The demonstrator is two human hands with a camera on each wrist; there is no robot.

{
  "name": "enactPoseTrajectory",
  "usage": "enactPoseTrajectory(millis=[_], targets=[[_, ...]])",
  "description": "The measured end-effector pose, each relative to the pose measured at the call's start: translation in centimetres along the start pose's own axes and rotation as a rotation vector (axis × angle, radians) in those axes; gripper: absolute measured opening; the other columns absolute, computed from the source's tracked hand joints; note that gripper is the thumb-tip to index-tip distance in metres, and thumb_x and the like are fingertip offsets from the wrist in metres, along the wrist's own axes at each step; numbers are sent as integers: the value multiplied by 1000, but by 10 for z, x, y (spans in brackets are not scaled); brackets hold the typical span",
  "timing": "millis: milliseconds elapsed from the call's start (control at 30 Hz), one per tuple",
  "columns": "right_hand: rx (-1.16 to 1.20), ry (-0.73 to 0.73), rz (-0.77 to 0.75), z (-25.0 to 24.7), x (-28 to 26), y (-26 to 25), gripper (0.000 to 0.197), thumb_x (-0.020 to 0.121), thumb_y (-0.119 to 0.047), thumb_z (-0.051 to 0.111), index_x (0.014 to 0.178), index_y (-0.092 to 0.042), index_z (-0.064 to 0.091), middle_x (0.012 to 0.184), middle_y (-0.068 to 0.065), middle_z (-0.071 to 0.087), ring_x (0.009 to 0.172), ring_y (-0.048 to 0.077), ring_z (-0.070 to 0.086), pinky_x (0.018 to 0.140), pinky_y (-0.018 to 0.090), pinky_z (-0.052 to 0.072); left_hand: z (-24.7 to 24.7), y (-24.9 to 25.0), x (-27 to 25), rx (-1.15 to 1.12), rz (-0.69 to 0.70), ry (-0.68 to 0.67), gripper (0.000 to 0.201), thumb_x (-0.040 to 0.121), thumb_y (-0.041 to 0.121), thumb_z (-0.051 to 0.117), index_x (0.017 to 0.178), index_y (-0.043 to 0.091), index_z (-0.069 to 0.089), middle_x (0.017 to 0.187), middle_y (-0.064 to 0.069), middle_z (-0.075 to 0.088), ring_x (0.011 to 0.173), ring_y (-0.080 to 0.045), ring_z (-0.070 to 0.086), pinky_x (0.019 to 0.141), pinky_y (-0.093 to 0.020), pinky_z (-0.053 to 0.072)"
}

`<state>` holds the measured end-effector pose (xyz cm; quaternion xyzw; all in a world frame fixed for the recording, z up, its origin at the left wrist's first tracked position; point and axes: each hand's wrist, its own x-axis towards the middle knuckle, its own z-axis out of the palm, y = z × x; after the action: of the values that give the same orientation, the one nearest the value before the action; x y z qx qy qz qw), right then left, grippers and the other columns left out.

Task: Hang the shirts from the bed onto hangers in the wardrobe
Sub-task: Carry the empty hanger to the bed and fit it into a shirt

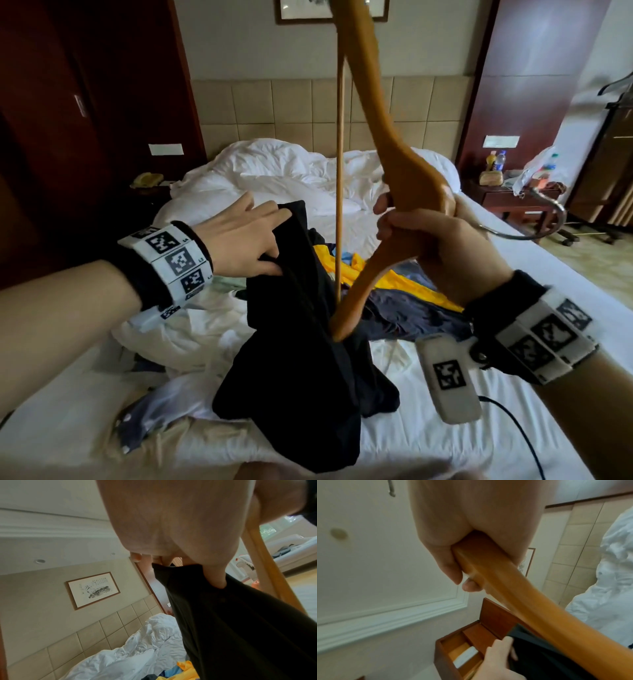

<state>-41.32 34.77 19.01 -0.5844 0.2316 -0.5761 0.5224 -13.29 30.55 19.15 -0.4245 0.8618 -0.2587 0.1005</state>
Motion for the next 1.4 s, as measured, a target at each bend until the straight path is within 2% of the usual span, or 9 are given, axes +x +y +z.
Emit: enactPoseTrajectory(millis=[233, 400, 567, 800, 867, 1000, 1167, 1267, 1400], targets=[[202, -65, -106, 23, 12, -7, 24, 81, 2, 57, 99, -11, 68, 80, 8, 58, 75, 24, 56, 83, 44, 42, 12, 6, -1, -32, 26, -136, 42, 92, 64, 44, 102, 36, 73, 147, 3, 29, 127, -13, 26, 97, -33, 23], [201, -108, 63, 25, 12, 28, 37, 74, 1, 62, 111, 1, 57, 77, 9, 58, 73, 25, 57, 78, 39, 46, 6, 1, 0, -302, -6, 81, 37, 87, 64, 48, 92, 40, 76, 126, 12, 44, 106, -3, 29, 88, -29, 23], [-6, -110, 309, 10, 2, 67, 53, 59, -8, 75, 100, 21, 57, 72, 21, 59, 69, 32, 54, 64, 37, 47, 6, -28, -14, -330, -144, 194, 53, 82, 76, 44, 94, 37, 78, 143, -9, 45, 128, -18, 30, 98, -41, 28], [-217, -127, 343, -21, 6, 46, 69, 63, -48, 81, 82, 15, 60, 63, 24, 58, 53, 30, 54, 52, 34, 45, 44, -51, -40, -240, -183, 115, 92, 69, 95, 1, 92, 40, 72, 122, 16, 55, 111, -7, 43, 86, -41, 33], [-259, -113, 355, -28, 6, 35, 70, 67, -60, 73, 77, 8, 63, 60, 24, 56, 50, 30, 54, 46, 32, 46, 56, -57, -45, -295, -211, 75, 89, 70, 94, 3, 97, 41, 69, 110, 23, 53, 103, -1, 42, 85, -40, 35], [-346, -117, 423, -38, 4, 24, 58, 79, -49, 69, 69, 7, 62, 61, 27, 56, 51, 31, 54, 49, 33, 47, 66, -65, -53, -380, -198, 85, 75, 77, 88, 16, 105, 43, 69, 107, 26, 58, 103, 3, 43, 86, -40, 36], [-445, -110, 556, -37, -1, 27, 64, 57, -52, 80, 76, 6, 60, 65, 27, 56, 51, 31, 53, 47, 31, 46, 55, -72, -48, -435, -98, 160, 64, 79, 83, 33, 98, 38, 73, 105, 25, 59, 99, -4, 51, 86, -43, 40], [-449, -69, 578, -35, -1, 24, 57, 64, -43, 82, 87, 3, 57, 69, 28, 57, 56, 31, 53, 54, 35, 44, 54, -72, -52, -470, -54, 185, 68, 79, 85, 32, 91, 34, 75, 101, 21, 63, 94, -5, 53, 83, -42, 40], [-570, -135, 592, -36, 1, 30, 73, 74, -51, 68, 81, 21, 60, 66, 29, 60, 51, 30, 56, 51, 30, 45, 42, -65, -54, -382, 42, 289, 43, 86, 63, 47, 89, 31, 76, 114, 21, 66, 95, -1, 55, 78, -34, 33]])
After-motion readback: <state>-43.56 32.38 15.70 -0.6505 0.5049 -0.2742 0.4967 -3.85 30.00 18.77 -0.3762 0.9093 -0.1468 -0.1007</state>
